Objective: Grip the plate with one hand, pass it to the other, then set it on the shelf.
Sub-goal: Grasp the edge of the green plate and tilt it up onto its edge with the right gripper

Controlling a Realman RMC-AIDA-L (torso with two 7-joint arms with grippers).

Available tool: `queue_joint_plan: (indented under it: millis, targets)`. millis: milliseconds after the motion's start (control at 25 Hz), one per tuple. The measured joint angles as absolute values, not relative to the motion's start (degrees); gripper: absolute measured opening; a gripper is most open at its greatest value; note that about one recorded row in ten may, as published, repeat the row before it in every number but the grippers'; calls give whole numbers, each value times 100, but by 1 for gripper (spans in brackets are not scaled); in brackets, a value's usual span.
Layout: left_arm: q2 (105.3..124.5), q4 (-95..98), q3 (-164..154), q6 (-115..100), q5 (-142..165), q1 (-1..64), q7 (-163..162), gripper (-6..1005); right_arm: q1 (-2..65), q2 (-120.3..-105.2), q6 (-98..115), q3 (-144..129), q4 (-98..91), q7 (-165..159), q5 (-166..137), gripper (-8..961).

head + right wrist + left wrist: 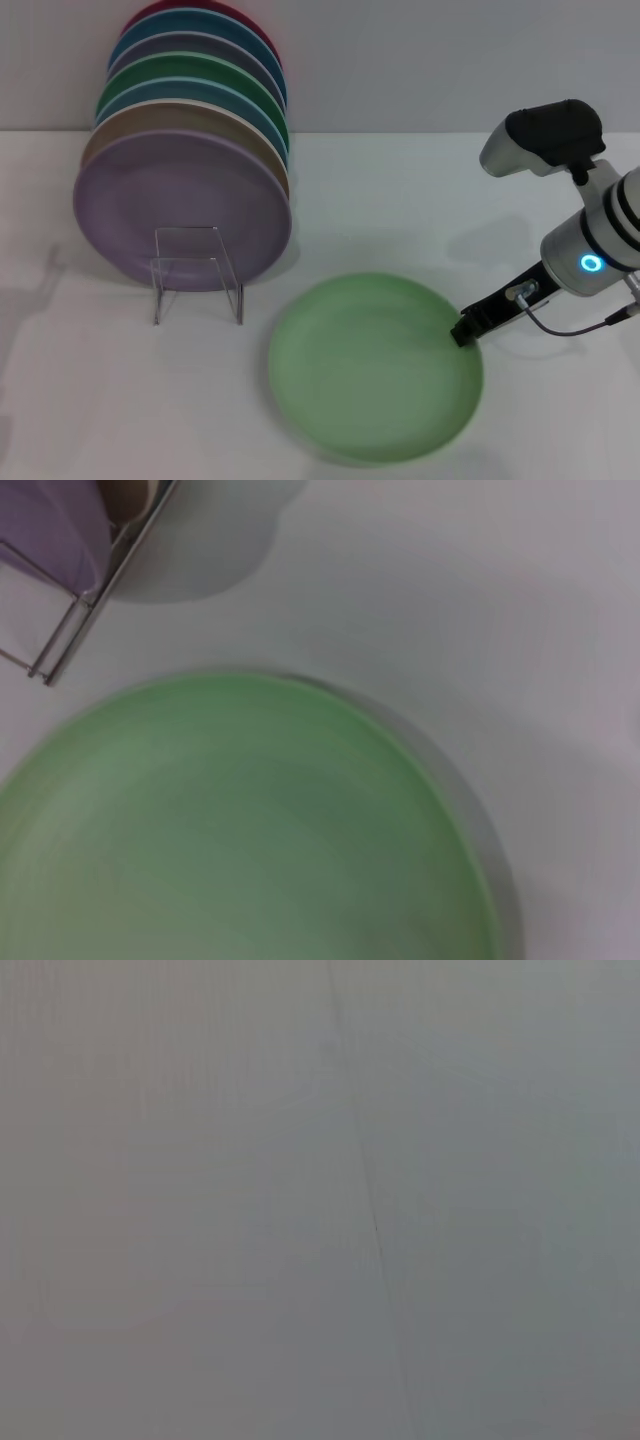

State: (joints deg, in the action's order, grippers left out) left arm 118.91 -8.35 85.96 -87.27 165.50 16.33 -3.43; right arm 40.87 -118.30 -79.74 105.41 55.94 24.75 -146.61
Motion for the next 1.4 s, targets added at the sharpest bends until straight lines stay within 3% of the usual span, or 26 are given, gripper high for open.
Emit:
queue_joint_plan:
  millis: [240, 360, 1080, 1400]
  targets:
    - [11890, -835, 8596, -8727, 16550, 1635, -343, 830, 4108, -11830, -7901, 10262, 5594, 2477, -14668, 143]
    - [11891, -835, 8596, -8727, 16550, 1635, -343, 830, 4127, -11830, -7886, 10198, 5594, 2469, -14669, 38]
    - [11884, -945, 8596, -8792, 16522, 1604, -343, 830, 3606, -11900, -7610, 10105, 6832, 2949, -14412, 21]
    - [11882, -1182, 8596, -8841, 16522, 1571, -343, 830, 2610, -11915, -6858, 9969, 7709, 3654, -13792, 20]
